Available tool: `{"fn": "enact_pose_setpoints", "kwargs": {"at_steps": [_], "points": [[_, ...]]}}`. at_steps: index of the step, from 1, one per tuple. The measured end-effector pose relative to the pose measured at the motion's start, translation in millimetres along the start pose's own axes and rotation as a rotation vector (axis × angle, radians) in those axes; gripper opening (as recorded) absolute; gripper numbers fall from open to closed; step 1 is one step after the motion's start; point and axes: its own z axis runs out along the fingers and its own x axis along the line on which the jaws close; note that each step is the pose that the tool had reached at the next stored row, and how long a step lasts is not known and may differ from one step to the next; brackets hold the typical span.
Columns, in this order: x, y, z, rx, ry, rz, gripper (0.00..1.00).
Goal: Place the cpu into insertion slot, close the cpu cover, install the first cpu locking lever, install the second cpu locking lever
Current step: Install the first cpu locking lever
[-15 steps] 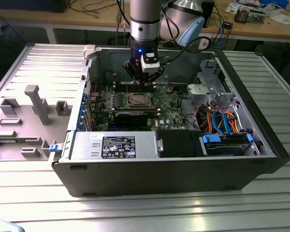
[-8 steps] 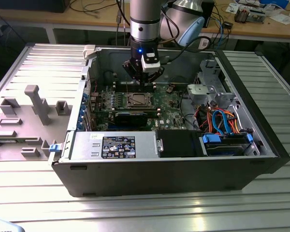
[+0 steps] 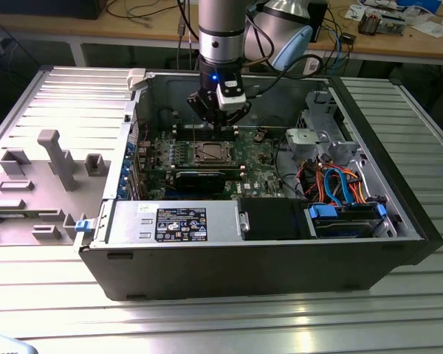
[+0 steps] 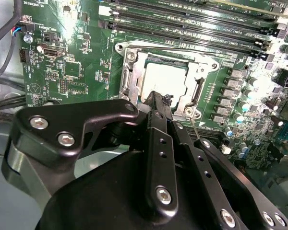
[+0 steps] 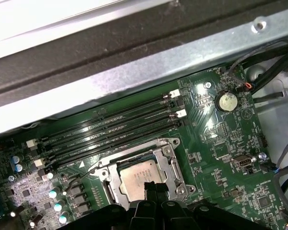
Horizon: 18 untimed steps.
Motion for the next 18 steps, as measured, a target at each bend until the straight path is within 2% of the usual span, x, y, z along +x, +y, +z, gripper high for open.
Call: {"fn": "enact_pose_setpoints", "kwargs": {"at_steps": [18], "points": [[0.0, 0.0, 0.0, -0.0023, -0.0022, -0.044, 0.11]]}}
